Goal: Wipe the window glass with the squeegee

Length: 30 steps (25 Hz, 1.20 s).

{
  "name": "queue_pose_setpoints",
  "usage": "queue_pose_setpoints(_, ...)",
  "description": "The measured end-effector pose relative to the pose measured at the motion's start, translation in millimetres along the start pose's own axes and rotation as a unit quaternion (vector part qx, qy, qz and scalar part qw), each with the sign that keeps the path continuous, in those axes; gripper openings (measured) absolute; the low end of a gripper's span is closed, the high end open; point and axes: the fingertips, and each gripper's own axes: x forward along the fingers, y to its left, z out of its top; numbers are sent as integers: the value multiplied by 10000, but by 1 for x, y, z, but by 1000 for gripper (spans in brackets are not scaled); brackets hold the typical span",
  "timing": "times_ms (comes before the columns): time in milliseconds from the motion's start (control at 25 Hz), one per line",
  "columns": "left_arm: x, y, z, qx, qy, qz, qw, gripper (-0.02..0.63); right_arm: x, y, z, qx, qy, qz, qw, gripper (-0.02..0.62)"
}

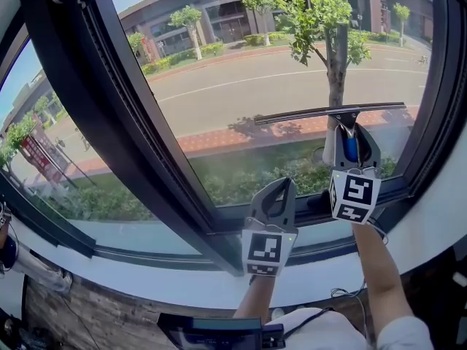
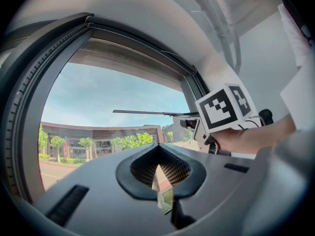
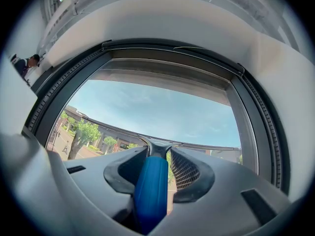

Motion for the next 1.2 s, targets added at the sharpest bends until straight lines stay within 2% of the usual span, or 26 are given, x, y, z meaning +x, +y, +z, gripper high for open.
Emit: queue_pose_setpoints(1200, -11, -10, -37, -176, 403, -77, 9990, 2, -35, 18, -91, -1, 918, 197, 9956, 149)
